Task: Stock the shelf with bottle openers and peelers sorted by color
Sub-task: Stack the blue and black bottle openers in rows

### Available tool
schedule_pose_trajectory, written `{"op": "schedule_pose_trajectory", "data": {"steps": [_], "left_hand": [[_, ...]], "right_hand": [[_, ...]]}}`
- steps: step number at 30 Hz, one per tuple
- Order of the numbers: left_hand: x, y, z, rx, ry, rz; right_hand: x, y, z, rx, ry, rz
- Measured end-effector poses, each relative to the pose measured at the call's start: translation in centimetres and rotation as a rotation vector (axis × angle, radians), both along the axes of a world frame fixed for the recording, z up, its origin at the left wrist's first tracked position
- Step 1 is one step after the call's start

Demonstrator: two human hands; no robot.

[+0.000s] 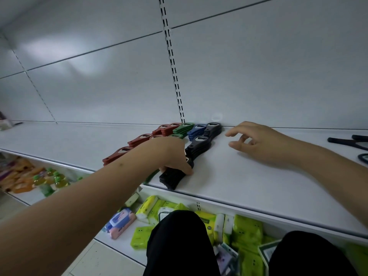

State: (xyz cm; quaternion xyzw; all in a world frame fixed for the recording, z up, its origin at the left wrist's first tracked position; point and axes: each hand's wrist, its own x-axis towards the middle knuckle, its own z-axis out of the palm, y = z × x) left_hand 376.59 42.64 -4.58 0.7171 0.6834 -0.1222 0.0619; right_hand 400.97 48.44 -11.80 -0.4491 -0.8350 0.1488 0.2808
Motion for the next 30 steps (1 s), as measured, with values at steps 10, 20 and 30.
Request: {"op": "schedule_pose_trajectory", "data": {"steps": [10, 20, 30], "left_hand": [[0.6, 0.8, 0.2, 0.018, -0.070, 0.051], [4.0, -0.3, 3.9, 0.451, -0.228, -0.141], [21.6, -1.4, -5.7, 0.133, -0.709, -0.992]], "right_hand": [[-0.2, -0.2, 0.2, -0.009, -0.024, -0.007], [1.3, -1.0, 3.6, 0.136, 0.087, -0.173], [17.9, -8.3, 8.3, 0.014, -0.141, -0.736]]}}
